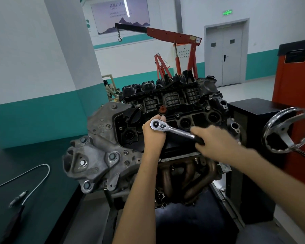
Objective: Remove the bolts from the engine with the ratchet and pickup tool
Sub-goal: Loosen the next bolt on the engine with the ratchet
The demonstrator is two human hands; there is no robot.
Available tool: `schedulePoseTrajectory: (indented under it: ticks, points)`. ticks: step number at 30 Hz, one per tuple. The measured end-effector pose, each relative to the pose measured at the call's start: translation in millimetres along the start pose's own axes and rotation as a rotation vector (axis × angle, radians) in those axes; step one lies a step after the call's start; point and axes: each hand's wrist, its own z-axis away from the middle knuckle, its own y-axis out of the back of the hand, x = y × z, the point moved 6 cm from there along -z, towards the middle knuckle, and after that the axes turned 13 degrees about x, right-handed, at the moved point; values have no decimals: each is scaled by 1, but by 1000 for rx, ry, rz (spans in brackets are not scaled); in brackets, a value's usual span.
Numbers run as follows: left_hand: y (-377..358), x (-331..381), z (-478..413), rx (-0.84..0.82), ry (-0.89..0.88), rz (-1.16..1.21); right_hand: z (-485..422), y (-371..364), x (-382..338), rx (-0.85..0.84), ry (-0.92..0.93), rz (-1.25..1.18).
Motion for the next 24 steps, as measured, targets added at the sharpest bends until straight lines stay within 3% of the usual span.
schedulePoseTrajectory:
  ticks: [3,7,10,14,18,21,24]
  points:
    - [-4,2,2,61,-13,-1,41,-34,-30,-18,-266,-399]
    - [-4,4,2,61,-66,-39,60,-64,-82,15,-431,-794]
    - [-1,-1,-3,-20,-44,-45,52,-56,-66,-23,-341,-670]
    - [-3,-3,-4,-137,-37,-74,20,-18,-8,-127,-87,-341]
    - [-6,-3,-3,-146,-3,-26,-27,15,21,-98,132,67]
    - [-2,-4,2,-97,35,45,-20,11,14,-24,80,86]
    - [-2,-6,3,10,84,73,23,-16,-8,25,-162,-179]
